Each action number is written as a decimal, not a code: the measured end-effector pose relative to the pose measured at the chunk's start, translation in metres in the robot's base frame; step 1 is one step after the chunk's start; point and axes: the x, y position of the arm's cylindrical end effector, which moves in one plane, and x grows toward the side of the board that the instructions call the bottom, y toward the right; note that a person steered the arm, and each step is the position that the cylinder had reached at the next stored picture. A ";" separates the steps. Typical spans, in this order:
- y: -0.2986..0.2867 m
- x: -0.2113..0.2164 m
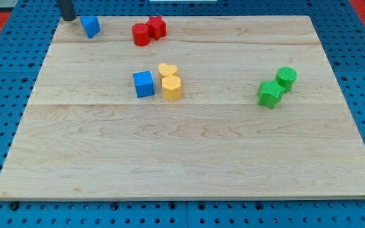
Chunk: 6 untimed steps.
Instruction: Push the blue triangle left to the blue cube
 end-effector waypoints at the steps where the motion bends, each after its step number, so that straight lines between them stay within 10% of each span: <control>1: 0.042 0.057; 4: 0.010 0.049; 6: 0.145 0.173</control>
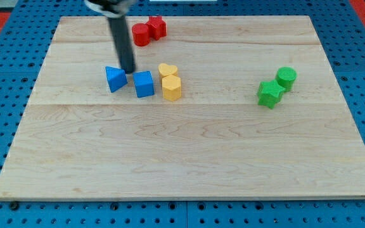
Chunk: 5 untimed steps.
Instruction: Push the blue triangle left to the blue cube
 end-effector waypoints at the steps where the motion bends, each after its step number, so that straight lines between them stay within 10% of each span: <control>1: -0.067 -0.005; 5: -0.101 0.024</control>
